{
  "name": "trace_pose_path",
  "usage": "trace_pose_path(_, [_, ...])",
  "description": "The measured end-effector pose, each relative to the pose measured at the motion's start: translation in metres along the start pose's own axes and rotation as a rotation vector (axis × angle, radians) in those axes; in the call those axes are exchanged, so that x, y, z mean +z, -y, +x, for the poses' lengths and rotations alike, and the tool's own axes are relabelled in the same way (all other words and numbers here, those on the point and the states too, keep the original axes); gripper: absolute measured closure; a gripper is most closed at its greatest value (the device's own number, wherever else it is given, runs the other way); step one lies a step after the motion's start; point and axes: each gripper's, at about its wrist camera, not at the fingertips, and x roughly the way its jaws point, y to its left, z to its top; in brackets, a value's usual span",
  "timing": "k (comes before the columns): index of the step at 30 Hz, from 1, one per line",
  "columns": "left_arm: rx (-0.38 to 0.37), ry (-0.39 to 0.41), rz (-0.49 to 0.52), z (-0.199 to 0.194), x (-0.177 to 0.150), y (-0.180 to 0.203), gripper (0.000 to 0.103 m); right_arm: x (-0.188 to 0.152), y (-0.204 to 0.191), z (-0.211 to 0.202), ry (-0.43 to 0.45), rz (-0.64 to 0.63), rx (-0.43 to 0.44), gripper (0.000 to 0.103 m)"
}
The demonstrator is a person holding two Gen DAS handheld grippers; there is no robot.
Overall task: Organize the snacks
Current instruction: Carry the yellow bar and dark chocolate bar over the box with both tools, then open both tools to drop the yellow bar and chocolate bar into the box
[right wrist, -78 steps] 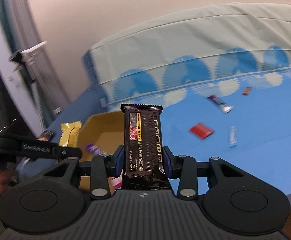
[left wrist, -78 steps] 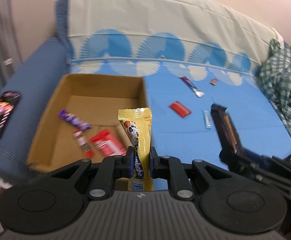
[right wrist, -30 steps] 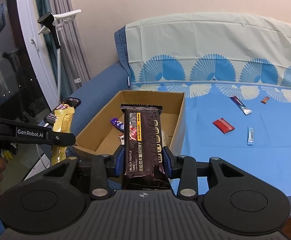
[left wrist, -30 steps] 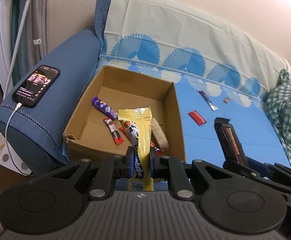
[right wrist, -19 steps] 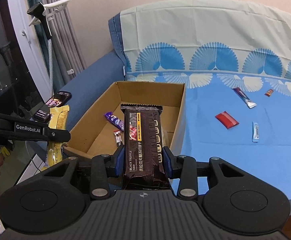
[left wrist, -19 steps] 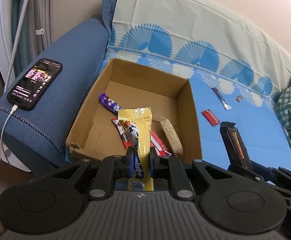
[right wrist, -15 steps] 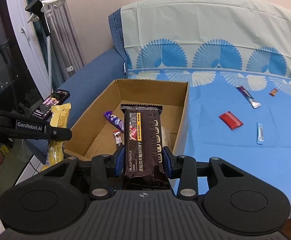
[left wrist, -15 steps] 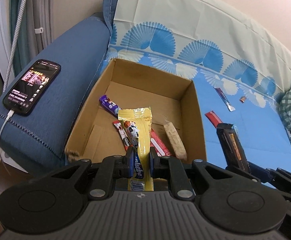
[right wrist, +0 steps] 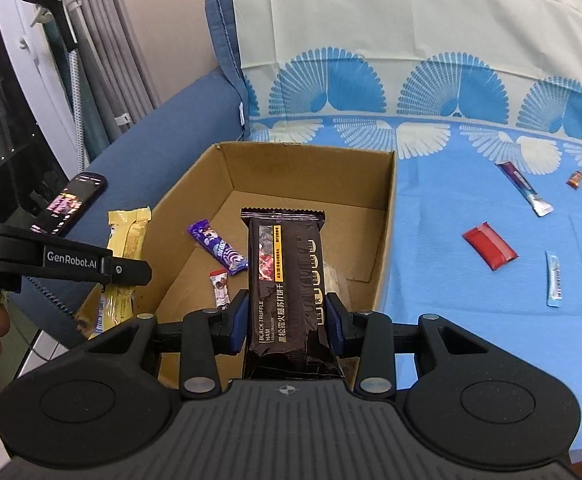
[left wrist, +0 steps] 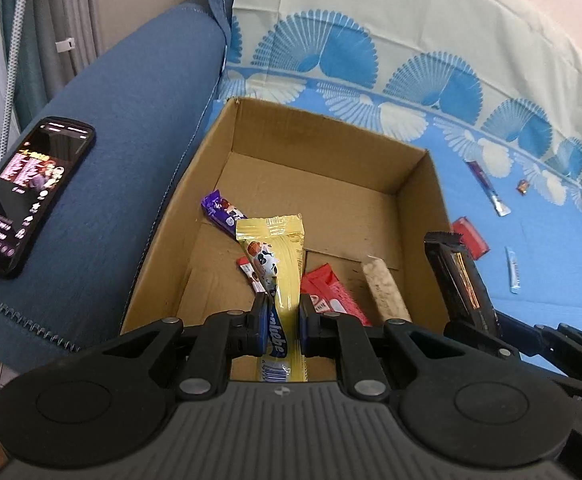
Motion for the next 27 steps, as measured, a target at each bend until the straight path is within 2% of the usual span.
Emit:
trace_pose_path(13, [0.040,-0.056,0.023,0.059,0.016,-0.002,0.087,0.016,0.006,0.068,-0.070,0.005,-0.014,0.062])
trace_pose_path(25, [0.089,-0.077,0.027,0.082,0.021,-0.011,0.086,0.020,0.006,0.092,-0.094,0.006,-0.015,0.062])
trace_pose_path(27, [0.094,-0.078,0.027,0.081,0.023,-0.012,0.061,0.024,0.005,0.093,-0.087,0.006,-0.014,0.060])
